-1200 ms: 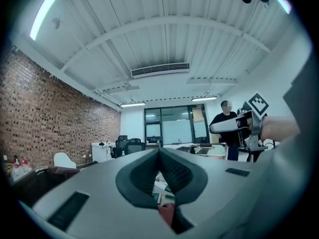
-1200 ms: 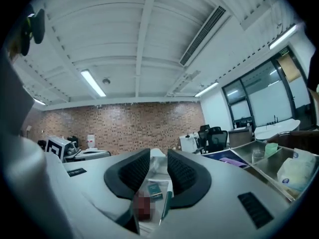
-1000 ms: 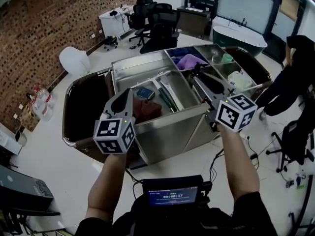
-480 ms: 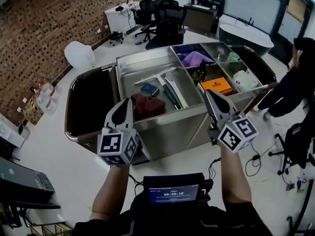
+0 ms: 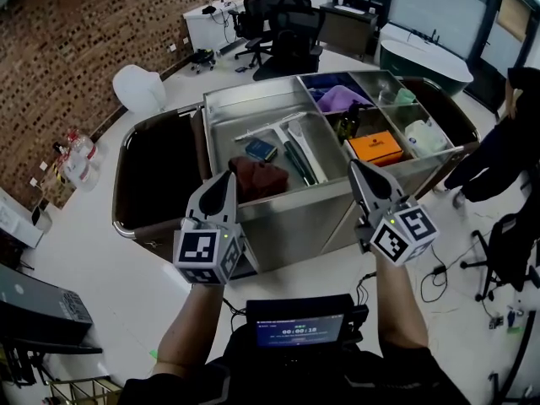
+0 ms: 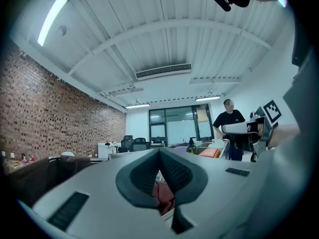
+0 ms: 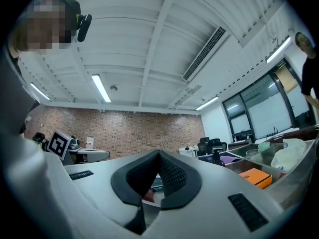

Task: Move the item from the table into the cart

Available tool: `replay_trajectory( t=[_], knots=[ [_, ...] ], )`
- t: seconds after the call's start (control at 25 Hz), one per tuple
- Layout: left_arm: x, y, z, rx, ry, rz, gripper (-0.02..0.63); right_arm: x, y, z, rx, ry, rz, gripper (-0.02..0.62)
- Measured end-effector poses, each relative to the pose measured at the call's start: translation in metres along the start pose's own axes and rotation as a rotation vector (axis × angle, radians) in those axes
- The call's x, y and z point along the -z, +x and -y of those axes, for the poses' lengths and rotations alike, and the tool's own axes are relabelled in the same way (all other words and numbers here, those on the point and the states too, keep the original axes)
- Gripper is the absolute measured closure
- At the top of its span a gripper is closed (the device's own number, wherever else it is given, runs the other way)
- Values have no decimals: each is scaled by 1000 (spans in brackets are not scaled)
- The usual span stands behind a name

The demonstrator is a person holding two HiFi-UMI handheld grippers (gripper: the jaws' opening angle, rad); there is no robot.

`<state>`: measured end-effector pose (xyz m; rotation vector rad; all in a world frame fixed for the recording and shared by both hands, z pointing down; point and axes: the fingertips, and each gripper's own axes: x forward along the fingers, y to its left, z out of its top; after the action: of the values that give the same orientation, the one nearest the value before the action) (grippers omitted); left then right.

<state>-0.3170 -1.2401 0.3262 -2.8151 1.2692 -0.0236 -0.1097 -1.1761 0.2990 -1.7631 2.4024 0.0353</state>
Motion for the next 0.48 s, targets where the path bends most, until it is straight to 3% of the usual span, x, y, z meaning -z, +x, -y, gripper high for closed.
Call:
replay_trajectory(
  t=[0.48],
  knots=[
    [14, 3, -3, 1, 13, -35, 606, 10, 3, 9, 20, 13, -16, 591]
  ],
)
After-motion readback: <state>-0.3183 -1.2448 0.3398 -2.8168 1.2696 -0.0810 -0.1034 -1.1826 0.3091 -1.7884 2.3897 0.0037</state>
